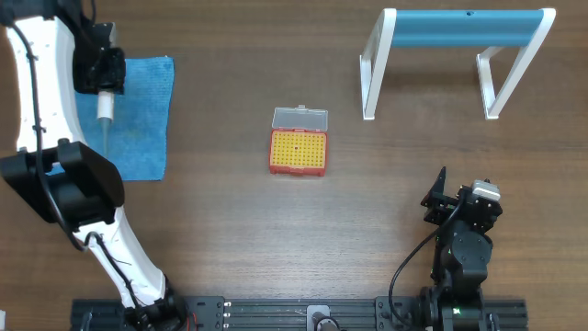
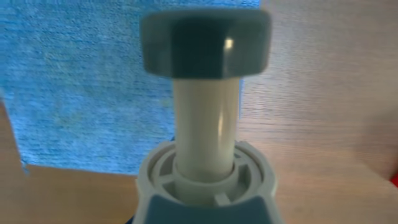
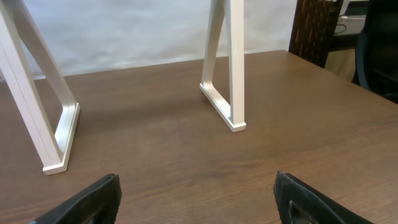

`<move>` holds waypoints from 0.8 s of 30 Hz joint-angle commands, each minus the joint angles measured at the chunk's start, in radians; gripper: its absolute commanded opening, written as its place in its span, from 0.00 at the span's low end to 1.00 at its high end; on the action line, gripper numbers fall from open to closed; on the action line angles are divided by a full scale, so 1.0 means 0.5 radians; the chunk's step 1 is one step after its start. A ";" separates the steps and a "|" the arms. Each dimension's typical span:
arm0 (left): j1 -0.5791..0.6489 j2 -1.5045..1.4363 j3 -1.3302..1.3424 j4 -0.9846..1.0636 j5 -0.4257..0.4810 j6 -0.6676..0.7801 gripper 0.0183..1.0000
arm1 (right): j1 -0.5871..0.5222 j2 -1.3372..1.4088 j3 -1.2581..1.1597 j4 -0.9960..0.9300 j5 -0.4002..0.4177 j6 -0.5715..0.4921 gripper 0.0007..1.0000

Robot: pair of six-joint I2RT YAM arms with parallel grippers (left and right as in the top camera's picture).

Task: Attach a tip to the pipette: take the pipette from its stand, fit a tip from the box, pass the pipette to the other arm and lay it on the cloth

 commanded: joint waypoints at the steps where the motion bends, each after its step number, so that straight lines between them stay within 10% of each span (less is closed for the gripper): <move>1: -0.002 0.208 0.053 0.124 -0.107 0.161 0.01 | 0.011 0.008 -0.005 -0.015 0.018 0.029 0.81; 24: -0.028 0.826 0.045 0.806 0.201 0.181 0.01 | 0.011 0.008 -0.005 -0.014 0.018 0.029 0.81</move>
